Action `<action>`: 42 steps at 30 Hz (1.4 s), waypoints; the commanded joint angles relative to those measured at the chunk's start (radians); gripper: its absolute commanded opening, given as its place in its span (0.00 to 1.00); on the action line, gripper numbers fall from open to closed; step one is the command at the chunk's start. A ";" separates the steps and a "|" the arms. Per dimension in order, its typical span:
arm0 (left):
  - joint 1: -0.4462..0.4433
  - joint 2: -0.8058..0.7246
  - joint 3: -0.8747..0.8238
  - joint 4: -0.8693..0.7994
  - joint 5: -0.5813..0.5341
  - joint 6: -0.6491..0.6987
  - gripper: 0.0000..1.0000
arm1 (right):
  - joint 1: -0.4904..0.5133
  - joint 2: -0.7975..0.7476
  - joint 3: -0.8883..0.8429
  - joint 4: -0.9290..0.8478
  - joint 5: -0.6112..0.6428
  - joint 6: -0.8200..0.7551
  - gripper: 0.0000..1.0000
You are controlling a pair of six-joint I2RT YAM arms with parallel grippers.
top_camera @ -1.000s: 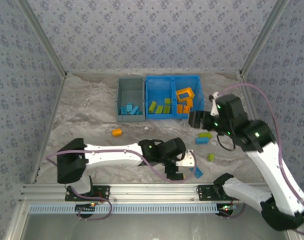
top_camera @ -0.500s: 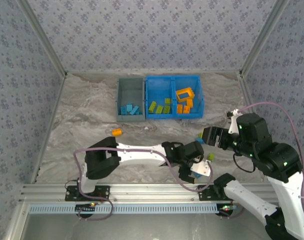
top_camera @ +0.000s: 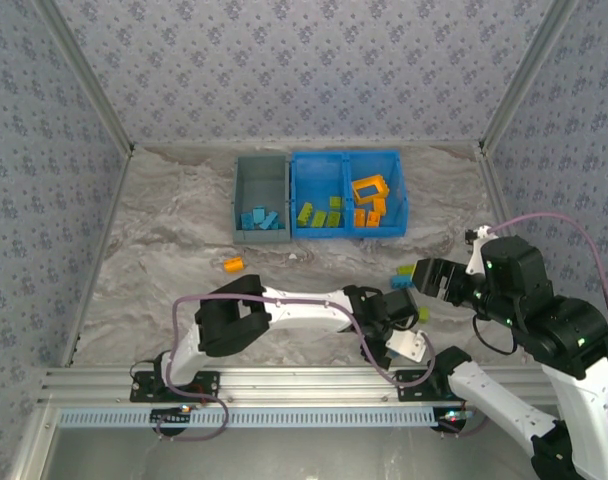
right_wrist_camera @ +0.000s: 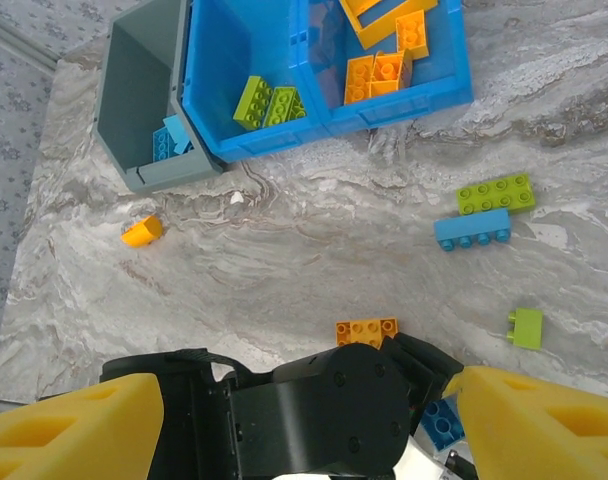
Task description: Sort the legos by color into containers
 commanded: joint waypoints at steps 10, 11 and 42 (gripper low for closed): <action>0.008 0.081 0.077 -0.042 0.003 0.006 0.39 | -0.005 -0.006 -0.040 0.008 -0.002 0.037 0.78; 0.009 0.078 0.073 -0.040 0.002 0.004 0.38 | -0.005 -0.006 -0.043 0.009 -0.002 0.037 0.78; 0.854 -0.498 -0.169 -0.047 -0.215 -0.880 0.36 | 0.552 0.469 -0.145 0.890 0.212 -0.290 0.76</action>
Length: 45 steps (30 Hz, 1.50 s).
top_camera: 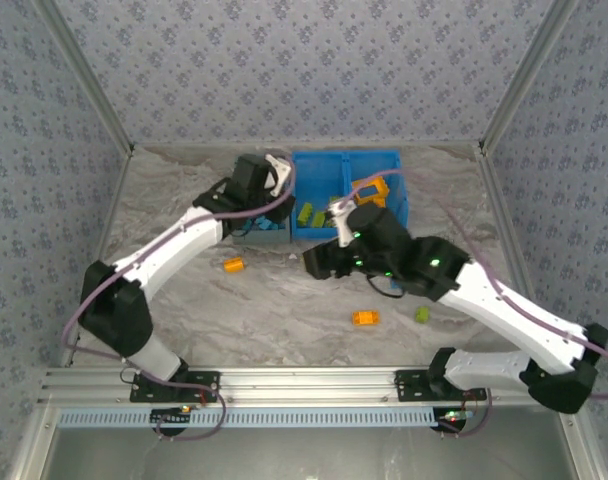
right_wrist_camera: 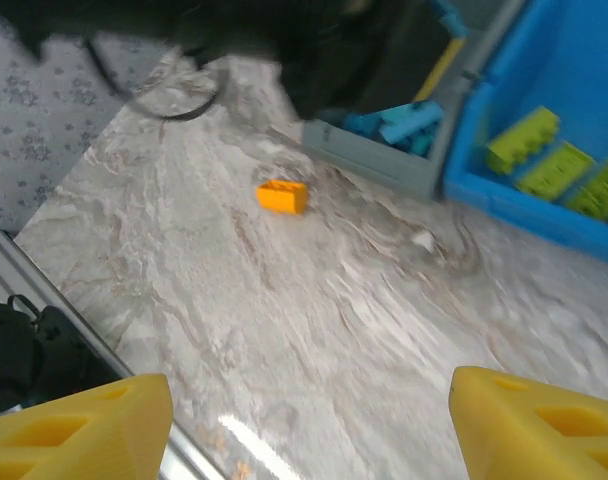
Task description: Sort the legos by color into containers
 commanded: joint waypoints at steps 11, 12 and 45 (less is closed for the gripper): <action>0.208 0.429 0.333 -0.082 0.150 -0.299 0.37 | 0.187 0.211 -0.105 0.537 0.343 -0.132 0.78; 0.216 0.444 0.339 -0.065 0.169 -0.313 0.38 | 0.188 0.215 -0.102 0.538 0.342 -0.129 0.78; 0.226 -0.272 -0.051 -0.127 -0.015 -0.444 0.85 | 0.149 0.684 0.249 0.108 0.210 -0.078 0.90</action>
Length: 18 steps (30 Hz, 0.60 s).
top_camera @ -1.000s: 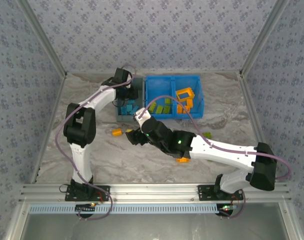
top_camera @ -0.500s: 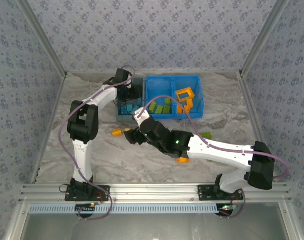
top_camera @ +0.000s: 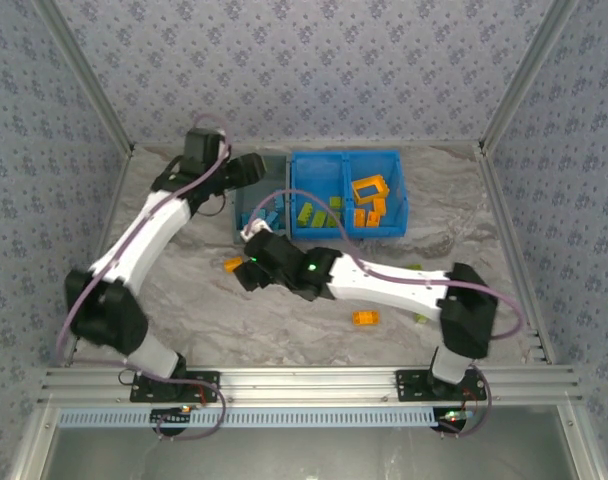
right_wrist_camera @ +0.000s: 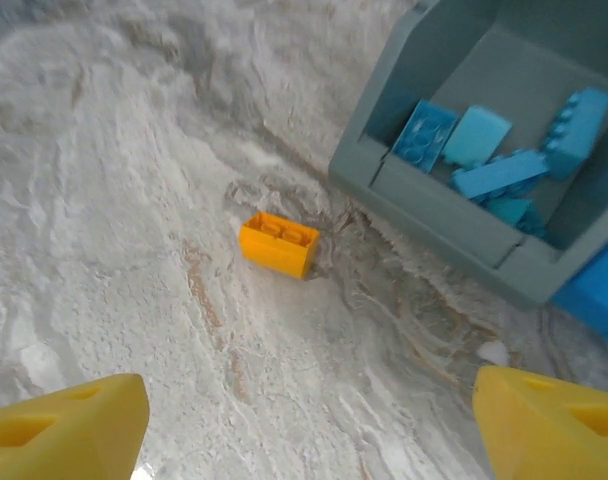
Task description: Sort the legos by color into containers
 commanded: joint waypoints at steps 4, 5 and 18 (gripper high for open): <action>0.000 -0.403 -0.220 -0.169 -0.186 0.000 0.90 | -0.011 0.276 0.279 -0.247 -0.093 0.136 0.96; 0.001 -0.475 -0.260 -0.186 -0.199 -0.003 0.92 | -0.010 0.311 0.302 -0.237 -0.104 0.176 0.98; -0.002 -1.153 -0.466 -0.491 -0.191 -0.065 0.99 | -0.050 0.673 0.682 -0.370 -0.090 0.357 0.96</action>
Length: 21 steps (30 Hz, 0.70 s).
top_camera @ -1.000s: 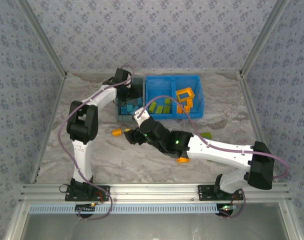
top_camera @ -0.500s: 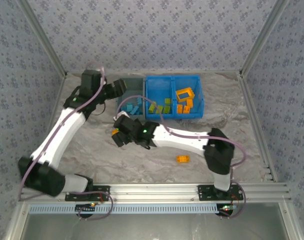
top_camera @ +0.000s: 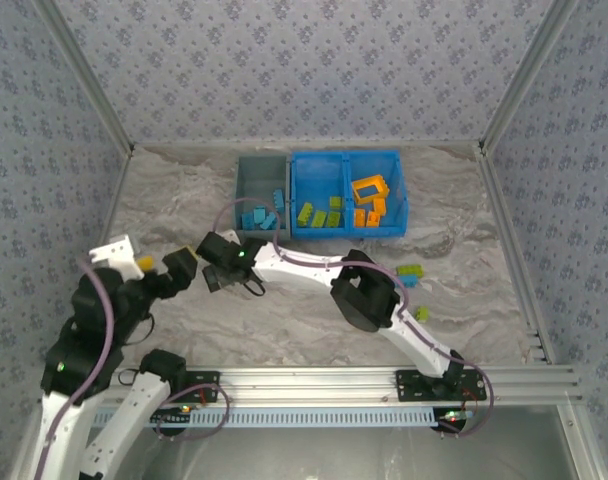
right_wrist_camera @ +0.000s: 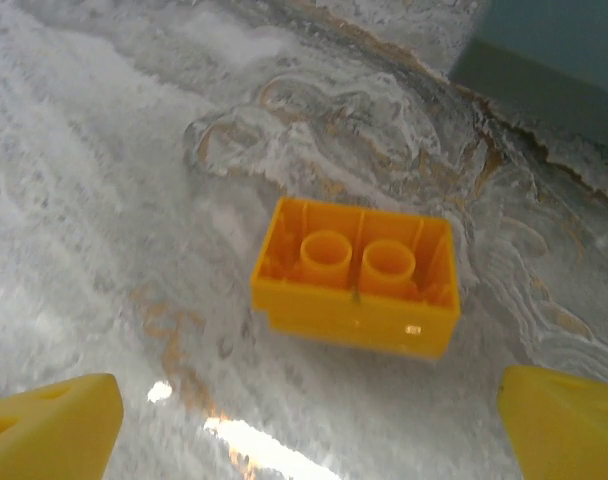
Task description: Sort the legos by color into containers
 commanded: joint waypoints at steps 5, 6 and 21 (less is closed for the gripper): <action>-0.001 -0.083 0.038 -0.206 -0.017 -0.034 0.99 | -0.026 0.109 0.110 -0.072 0.006 0.050 0.89; -0.001 -0.083 0.039 -0.211 -0.014 -0.037 0.99 | -0.028 0.122 0.122 -0.071 0.004 0.044 0.86; -0.001 -0.053 0.002 -0.134 0.066 -0.028 0.99 | -0.008 0.054 0.121 -0.065 0.043 0.023 0.45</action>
